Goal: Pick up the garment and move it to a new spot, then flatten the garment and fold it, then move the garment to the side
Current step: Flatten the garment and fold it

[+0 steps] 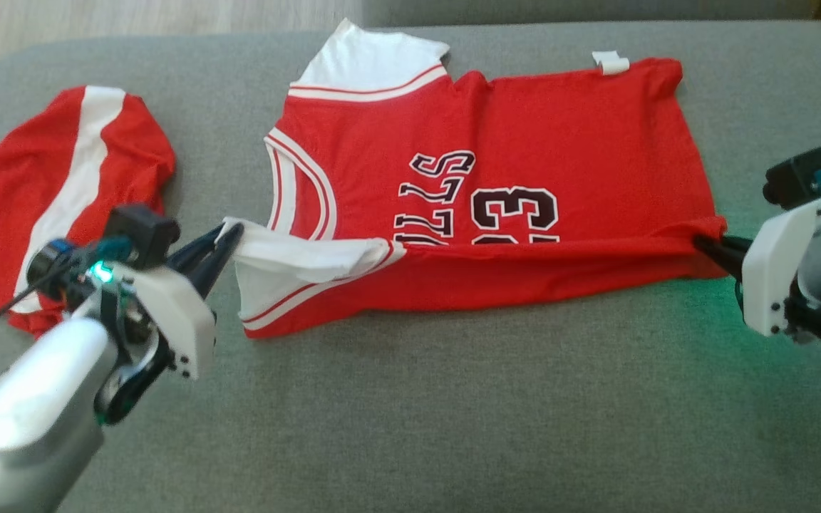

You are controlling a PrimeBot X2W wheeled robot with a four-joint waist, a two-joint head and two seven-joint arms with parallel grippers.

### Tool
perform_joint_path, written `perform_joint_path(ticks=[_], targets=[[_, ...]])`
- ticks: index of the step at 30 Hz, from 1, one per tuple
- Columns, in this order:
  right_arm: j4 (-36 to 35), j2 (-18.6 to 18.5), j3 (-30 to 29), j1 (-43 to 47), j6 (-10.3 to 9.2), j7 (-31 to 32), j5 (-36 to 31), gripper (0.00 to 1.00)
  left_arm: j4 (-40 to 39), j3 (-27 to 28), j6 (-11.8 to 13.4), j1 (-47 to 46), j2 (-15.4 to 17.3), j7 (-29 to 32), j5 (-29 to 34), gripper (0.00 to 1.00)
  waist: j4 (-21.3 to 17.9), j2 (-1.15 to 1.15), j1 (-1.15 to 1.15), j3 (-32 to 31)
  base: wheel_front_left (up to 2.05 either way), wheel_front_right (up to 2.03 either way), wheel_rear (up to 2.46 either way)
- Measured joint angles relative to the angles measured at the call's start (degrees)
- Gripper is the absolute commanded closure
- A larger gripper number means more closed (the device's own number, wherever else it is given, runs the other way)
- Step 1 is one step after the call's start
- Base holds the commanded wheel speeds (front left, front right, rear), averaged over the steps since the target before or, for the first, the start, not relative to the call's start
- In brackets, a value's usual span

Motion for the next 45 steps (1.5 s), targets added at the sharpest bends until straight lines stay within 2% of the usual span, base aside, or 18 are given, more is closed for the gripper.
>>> perform_joint_path(ticks=[9, 10, 11, 14, 17, 24, 29, 33, 37, 39, 40, 45], targets=[[2.9, 2.0, 1.1, -4.2, 0.01, 0.2, -2.2, 1.0, 10.3, -4.0, -2.3, -9.9, -3.6, 0.8, 2.4, 1.0, -0.9, 0.0, -0.01, 3.4, 0.0, 0.0, 0.0], [3.1, 2.1, 1.4, -4.7, 0.0, -0.2, -3.1, 0.43, 11.3, -4.5, -2.5, -10.9, -4.1, 0.9, 2.6, 0.71, -1.0, 0.0, -0.01, 3.7, 0.0, 0.0, 0.0], [3.1, 2.1, 1.4, -4.7, 0.0, -0.2, -3.1, 0.0, 11.3, -4.5, -2.5, -10.9, -4.1, 0.9, 2.6, 0.0, -1.0, 0.0, -0.01, 3.7, 0.0, 0.0, 0.0], [4.9, 3.2, 1.2, -6.4, 0.0, -2.4, -4.6, 0.0, 14.5, -5.4, -2.5, -13.0, -5.6, -1.2, 4.0, 0.0, -1.3, 0.0, -0.01, 4.4, 0.0, 0.0, 0.0], [7.2, 4.6, -1.6, -8.0, 0.0, -7.5, -5.2, 0.0, 17.9, -4.4, -2.2, -14.6, -7.4, -5.8, 4.3, 0.0, -1.5, 0.0, -0.01, 4.6, 0.0, 0.0, 0.0], [10.2, 8.4, -10.1, -8.9, 0.0, -26.5, -7.2, 0.0, 21.1, 4.3, 5.0, -15.1, -12.3, -22.7, 1.0, 0.0, -1.4, 0.0, -0.02, 2.6, 0.0, 0.0, 0.0], [9.4, 11.0, -17.9, -5.9, 0.0, -38.4, -9.3, 0.0, 16.6, 9.9, 8.4, -9.8, -14.4, -26.8, -0.9, 0.0, -1.1, 0.0, -0.02, 0.0, 0.0, 0.0, 0.0], [7.2, 14.4, -24.4, 0.5, 0.0, -41.1, -13.7, 0.0, 7.3, 16.2, 11.3, -0.3, -16.4, -26.9, 1.1, 0.0, -1.2, 0.0, -0.02, -2.0, 0.0, 0.0, 0.0], [4.1, 19.0, -30.9, 8.9, 0.0, -41.5, -20.5, 0.0, -0.5, 21.3, 12.2, 9.6, -19.9, -27.1, 5.0, 0.0, -1.5, 0.0, -0.03, -3.8, 0.0, 0.0, 0.0], [2.3, 21.2, -33.9, 13.0, 0.0, -41.5, -23.5, 0.0, -2.4, 22.7, 12.2, 14.3, -21.4, -27.1, 7.2, 0.0, -1.6, 0.0, -0.03, -4.7, 0.0, 0.0, 0.0], [0.7, 23.9, -36.7, 16.8, 0.0, -41.5, -26.1, 0.0, -2.8, 23.4, 12.0, 18.4, -22.9, -27.1, 9.4, 0.0, -1.8, 0.0, -0.03, -5.5, 0.0, 0.0, 0.0], [-3.1, 29.7, -40.9, 25.5, 0.0, -41.3, -31.7, 0.0, -1.5, 24.6, 10.5, 25.6, -26.2, -27.1, 13.4, 0.0, -2.3, 0.0, -0.04, -7.3, 0.0, 0.0, 0.0]])
